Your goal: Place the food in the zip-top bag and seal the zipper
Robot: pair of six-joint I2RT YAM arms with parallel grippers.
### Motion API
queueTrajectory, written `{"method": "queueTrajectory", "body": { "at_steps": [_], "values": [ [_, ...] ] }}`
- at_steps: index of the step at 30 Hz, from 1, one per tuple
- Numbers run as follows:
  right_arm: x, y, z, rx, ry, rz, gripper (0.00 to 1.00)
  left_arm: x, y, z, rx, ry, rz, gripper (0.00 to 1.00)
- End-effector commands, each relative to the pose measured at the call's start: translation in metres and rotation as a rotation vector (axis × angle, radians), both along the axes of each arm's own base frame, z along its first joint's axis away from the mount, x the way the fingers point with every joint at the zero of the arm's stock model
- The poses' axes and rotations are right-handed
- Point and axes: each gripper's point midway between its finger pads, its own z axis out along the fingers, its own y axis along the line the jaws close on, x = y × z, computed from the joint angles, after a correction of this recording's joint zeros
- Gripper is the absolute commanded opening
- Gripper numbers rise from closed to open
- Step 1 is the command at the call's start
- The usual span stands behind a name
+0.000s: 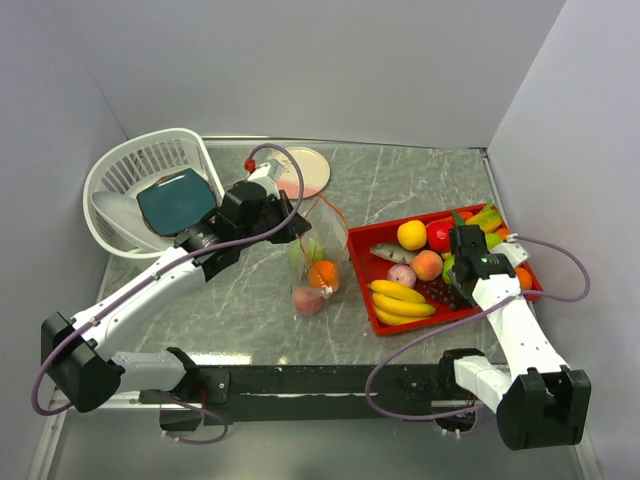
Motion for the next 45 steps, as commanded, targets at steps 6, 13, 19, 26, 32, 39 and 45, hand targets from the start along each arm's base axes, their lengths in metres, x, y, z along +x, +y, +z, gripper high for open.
{"method": "queueTrajectory", "body": {
  "at_steps": [6, 13, 19, 26, 32, 39, 45],
  "values": [
    [0.023, 0.018, 0.033, 0.071, -0.068, 0.151, 0.18, -0.001, -0.004, 0.024, -0.047, -0.071, -0.028, 0.01],
    [0.044, 0.059, 0.083, 0.203, -0.214, 0.385, 0.08, 0.000, -0.007, 0.024, -0.055, -0.068, -0.028, 0.01],
    [0.064, 0.123, 0.137, 0.355, -0.409, 0.623, 0.08, 0.003, -0.009, 0.024, -0.053, -0.064, -0.029, 0.01],
    [0.073, 0.214, 0.230, 0.407, -0.586, 0.886, 0.10, 0.008, -0.009, 0.025, -0.039, -0.066, -0.012, 0.01],
    [0.075, 0.278, 0.270, 0.418, -0.630, 1.034, 0.10, 0.010, -0.008, 0.032, -0.040, -0.075, 0.000, 0.01],
    [0.079, 0.336, 0.233, 0.407, -0.500, 1.121, 0.14, 0.010, -0.001, 0.050, -0.033, -0.105, 0.021, 0.01],
    [0.083, 0.326, 0.200, 0.348, -0.438, 1.079, 0.50, 0.006, 0.003, 0.053, -0.043, -0.109, 0.023, 0.01]
  ]
}}
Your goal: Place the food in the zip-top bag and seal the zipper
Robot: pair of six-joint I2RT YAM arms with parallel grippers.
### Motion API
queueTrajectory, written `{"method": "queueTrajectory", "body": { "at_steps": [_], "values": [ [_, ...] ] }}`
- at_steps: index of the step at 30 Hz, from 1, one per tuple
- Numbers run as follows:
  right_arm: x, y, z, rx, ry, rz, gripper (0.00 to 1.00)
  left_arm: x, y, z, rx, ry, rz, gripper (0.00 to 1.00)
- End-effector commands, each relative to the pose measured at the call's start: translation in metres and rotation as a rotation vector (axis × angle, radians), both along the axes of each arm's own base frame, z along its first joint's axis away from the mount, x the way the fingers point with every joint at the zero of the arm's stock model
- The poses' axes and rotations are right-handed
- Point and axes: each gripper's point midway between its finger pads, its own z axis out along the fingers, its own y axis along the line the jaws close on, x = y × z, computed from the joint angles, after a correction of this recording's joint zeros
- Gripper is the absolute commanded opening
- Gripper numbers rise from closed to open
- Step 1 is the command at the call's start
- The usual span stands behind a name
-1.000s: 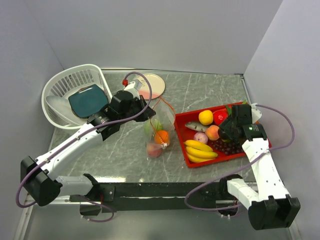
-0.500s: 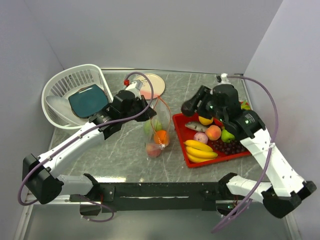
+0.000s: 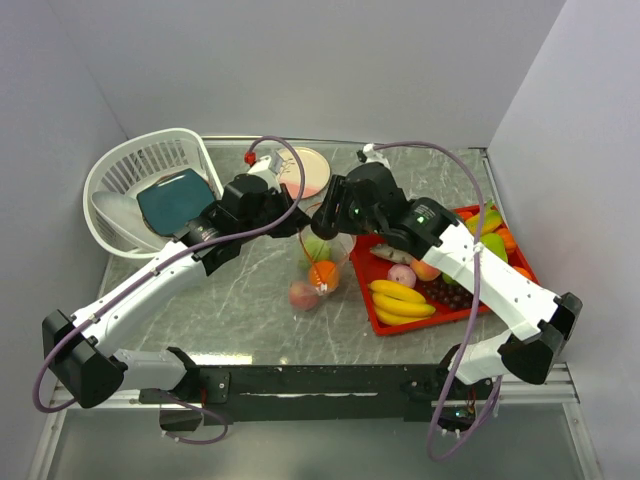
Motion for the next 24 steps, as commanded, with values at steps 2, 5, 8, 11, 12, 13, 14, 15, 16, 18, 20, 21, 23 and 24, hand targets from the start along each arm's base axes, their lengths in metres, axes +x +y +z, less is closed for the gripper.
{"method": "queueTrajectory", "body": {
  "at_steps": [2, 5, 8, 11, 12, 13, 14, 15, 16, 18, 20, 21, 23, 24],
  "values": [
    [0.004, -0.009, 0.000, -0.006, -0.038, -0.040, 0.61, -0.001, 0.002, 0.040, -0.066, -0.097, 0.005, 0.01],
    [0.002, -0.014, 0.003, -0.034, -0.046, -0.028, 0.77, 0.000, 0.001, 0.037, -0.061, -0.091, 0.005, 0.01],
    [-0.002, -0.022, 0.017, -0.015, -0.090, -0.028, 0.98, 0.001, 0.001, 0.036, -0.063, -0.094, 0.005, 0.01],
    [-0.004, -0.039, 0.028, -0.030, -0.119, -0.075, 1.00, 0.002, 0.000, 0.035, -0.067, -0.092, 0.007, 0.01],
    [-0.002, -0.049, 0.031, -0.043, -0.127, -0.104, 1.00, 0.002, 0.000, 0.034, -0.067, -0.092, 0.007, 0.01],
    [0.001, -0.066, 0.027, -0.087, -0.128, -0.159, 1.00, 0.001, 0.000, 0.034, -0.066, -0.090, 0.006, 0.01],
    [0.000, -0.078, 0.030, -0.090, -0.137, -0.187, 1.00, 0.001, 0.000, 0.035, -0.067, -0.094, 0.005, 0.01],
    [0.009, -0.103, 0.018, -0.117, -0.115, -0.254, 1.00, 0.001, 0.000, 0.035, -0.068, -0.095, 0.003, 0.01],
    [0.012, -0.116, 0.013, -0.118, -0.107, -0.283, 1.00, 0.000, 0.000, 0.034, -0.064, -0.093, 0.001, 0.01],
    [0.019, -0.161, -0.008, -0.135, -0.083, -0.381, 0.96, -0.001, 0.001, 0.035, -0.062, -0.098, 0.001, 0.01],
    [0.024, -0.191, -0.013, -0.146, -0.112, -0.456, 0.96, -0.001, 0.001, 0.035, -0.058, -0.101, -0.003, 0.01],
    [0.027, -0.218, -0.032, -0.179, -0.081, -0.529, 0.94, -0.002, 0.001, 0.035, -0.058, -0.100, -0.009, 0.01],
    [0.027, -0.241, -0.052, -0.213, -0.061, -0.588, 0.89, -0.002, 0.000, 0.036, -0.054, -0.101, -0.016, 0.01],
    [0.031, -0.260, -0.057, -0.220, -0.053, -0.646, 0.88, -0.003, 0.000, 0.036, -0.052, -0.101, -0.024, 0.01]
  ]
}}
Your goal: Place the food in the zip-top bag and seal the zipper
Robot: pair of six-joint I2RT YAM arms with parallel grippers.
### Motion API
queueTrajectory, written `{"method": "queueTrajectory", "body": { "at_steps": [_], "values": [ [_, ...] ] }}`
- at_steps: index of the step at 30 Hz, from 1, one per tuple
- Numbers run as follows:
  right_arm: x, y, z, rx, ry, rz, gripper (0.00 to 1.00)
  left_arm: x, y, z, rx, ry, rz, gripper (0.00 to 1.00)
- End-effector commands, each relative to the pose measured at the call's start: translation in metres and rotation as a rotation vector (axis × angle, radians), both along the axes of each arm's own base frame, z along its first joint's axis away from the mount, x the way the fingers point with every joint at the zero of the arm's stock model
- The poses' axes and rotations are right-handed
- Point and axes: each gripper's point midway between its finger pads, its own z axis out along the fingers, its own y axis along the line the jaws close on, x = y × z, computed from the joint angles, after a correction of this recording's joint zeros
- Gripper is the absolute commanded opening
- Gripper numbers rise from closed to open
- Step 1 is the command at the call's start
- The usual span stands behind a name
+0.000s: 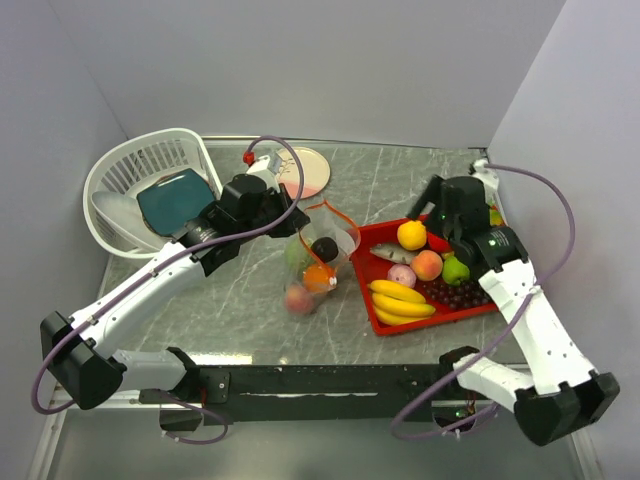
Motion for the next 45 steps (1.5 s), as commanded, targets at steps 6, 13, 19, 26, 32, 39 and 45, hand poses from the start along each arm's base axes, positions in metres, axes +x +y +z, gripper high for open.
{"method": "queueTrajectory", "body": {
  "at_steps": [6, 13, 19, 26, 32, 39, 45],
  "values": [
    [0.001, -0.087, -0.066, -0.112, 0.111, -0.235, 0.81, -0.009, 0.001, 0.030, -0.056, -0.092, -0.037, 0.01],
    [-0.004, -0.119, -0.070, -0.143, 0.120, -0.368, 0.90, -0.016, 0.002, 0.024, -0.058, -0.086, -0.058, 0.01],
    [-0.007, -0.158, -0.064, -0.135, 0.136, -0.530, 1.00, -0.019, 0.005, 0.021, -0.046, -0.091, -0.068, 0.01],
    [0.008, -0.180, -0.073, -0.063, 0.139, -0.582, 1.00, -0.021, 0.005, 0.016, -0.040, -0.087, -0.086, 0.01],
    [0.011, -0.197, -0.091, -0.050, 0.173, -0.597, 1.00, -0.023, 0.007, 0.016, -0.038, -0.091, -0.096, 0.01],
    [0.018, -0.194, -0.107, -0.031, 0.171, -0.567, 1.00, -0.023, 0.009, 0.010, -0.041, -0.081, -0.100, 0.01],
    [0.014, -0.191, -0.122, -0.016, 0.198, -0.567, 0.97, -0.022, 0.010, 0.008, -0.046, -0.075, -0.101, 0.01]
  ]
}}
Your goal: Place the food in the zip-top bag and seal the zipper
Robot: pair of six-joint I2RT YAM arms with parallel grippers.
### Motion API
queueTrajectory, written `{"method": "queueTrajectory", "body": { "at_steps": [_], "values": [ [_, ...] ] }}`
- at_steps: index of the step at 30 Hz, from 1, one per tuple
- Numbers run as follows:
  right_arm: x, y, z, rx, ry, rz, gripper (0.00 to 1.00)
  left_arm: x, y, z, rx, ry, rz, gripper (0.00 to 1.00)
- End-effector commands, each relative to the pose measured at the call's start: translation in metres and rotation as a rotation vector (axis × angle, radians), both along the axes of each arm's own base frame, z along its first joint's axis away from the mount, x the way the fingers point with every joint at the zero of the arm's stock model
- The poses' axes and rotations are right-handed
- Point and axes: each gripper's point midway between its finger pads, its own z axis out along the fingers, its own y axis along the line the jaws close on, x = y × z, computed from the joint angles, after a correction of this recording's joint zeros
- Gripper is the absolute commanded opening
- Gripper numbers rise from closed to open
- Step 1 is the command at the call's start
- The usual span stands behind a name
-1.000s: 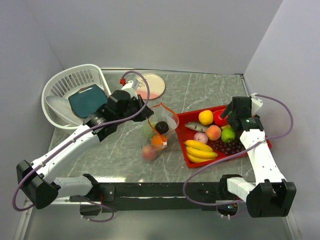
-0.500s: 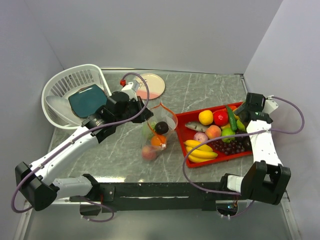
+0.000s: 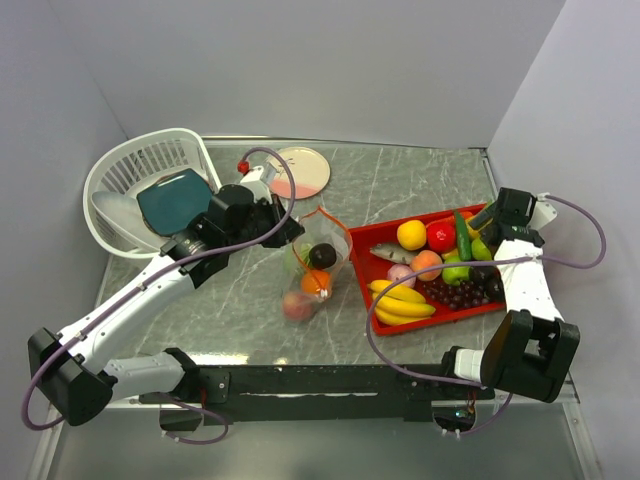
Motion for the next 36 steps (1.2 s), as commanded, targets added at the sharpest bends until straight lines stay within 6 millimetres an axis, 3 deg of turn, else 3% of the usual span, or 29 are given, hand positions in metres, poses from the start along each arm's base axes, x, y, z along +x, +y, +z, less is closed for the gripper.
{"method": "queueTrajectory", "body": {
  "at_steps": [1, 13, 21, 25, 36],
  "values": [
    [0.003, -0.003, -0.006, -0.006, -0.007, -0.001, 0.95, 0.000, 0.000, 0.016, -0.041, -0.052, -0.021, 0.01],
    [-0.008, 0.007, 0.000, 0.009, -0.032, 0.024, 0.81, 0.002, 0.001, 0.011, -0.044, -0.037, -0.025, 0.01],
    [-0.013, 0.024, -0.001, 0.032, -0.039, 0.104, 0.87, 0.002, 0.002, 0.013, -0.048, -0.042, -0.019, 0.01],
    [-0.018, 0.029, -0.014, 0.037, -0.008, 0.113, 0.87, 0.003, 0.001, 0.012, -0.048, -0.040, -0.020, 0.01],
    [-0.017, 0.036, -0.021, 0.045, 0.001, 0.139, 0.78, 0.004, 0.002, 0.011, -0.043, -0.038, -0.013, 0.01]
  ]
}}
